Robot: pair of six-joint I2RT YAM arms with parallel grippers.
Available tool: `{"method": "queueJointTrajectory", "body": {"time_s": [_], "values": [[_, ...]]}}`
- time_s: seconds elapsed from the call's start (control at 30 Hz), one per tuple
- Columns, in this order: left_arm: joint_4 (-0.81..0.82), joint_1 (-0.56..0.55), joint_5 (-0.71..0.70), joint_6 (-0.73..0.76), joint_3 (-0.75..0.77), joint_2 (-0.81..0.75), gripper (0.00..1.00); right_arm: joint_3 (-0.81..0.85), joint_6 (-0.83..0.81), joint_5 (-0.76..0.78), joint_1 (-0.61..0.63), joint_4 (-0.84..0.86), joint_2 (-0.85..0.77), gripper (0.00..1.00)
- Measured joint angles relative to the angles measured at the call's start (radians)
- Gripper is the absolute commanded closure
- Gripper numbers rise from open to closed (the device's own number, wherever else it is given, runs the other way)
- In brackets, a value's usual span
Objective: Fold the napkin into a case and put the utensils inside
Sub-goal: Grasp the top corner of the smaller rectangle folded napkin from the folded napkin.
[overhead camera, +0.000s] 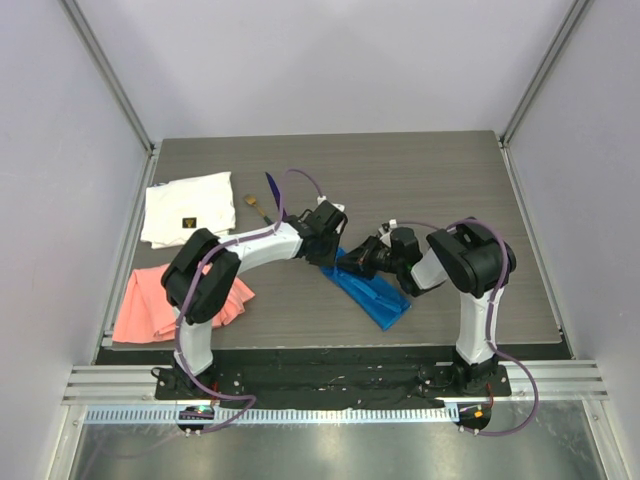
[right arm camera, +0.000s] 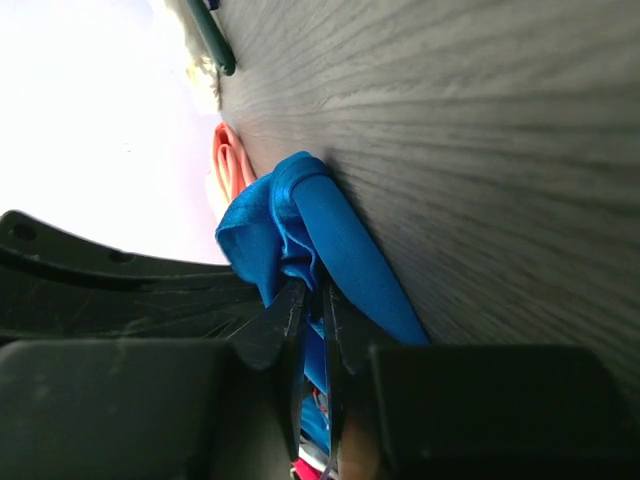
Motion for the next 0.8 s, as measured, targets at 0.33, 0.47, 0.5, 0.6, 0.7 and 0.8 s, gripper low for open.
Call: {"method": "queueJointTrajectory", "body": {"time_s": [0.33,0.47,0.5,0.6,0.7,0.8], "values": [[-0.003,0.002,-0.023,0.001,0.000,-0.003,0.99,0.104,-0.228,-0.001,0.000,-0.362,-0.119,0.55],[-0.006,0.002,-0.024,0.000,0.000,-0.019,0.99,0.144,-0.341,0.003,-0.001,-0.512,-0.168,0.55],[-0.007,0.002,-0.024,0.000,0.000,-0.024,0.99,0.148,-0.362,0.004,-0.002,-0.536,-0.177,0.59],[-0.008,0.002,-0.024,0.000,0.000,-0.042,0.99,0.150,-0.396,0.000,-0.008,-0.571,-0.184,0.64],[-0.010,0.002,-0.024,0.000,0.000,-0.056,0.99,0.150,-0.405,-0.013,-0.014,-0.576,-0.183,0.63],[-0.011,0.002,-0.023,0.000,0.000,-0.062,1.00,0.150,-0.410,-0.025,-0.014,-0.578,-0.183,0.58]]}}
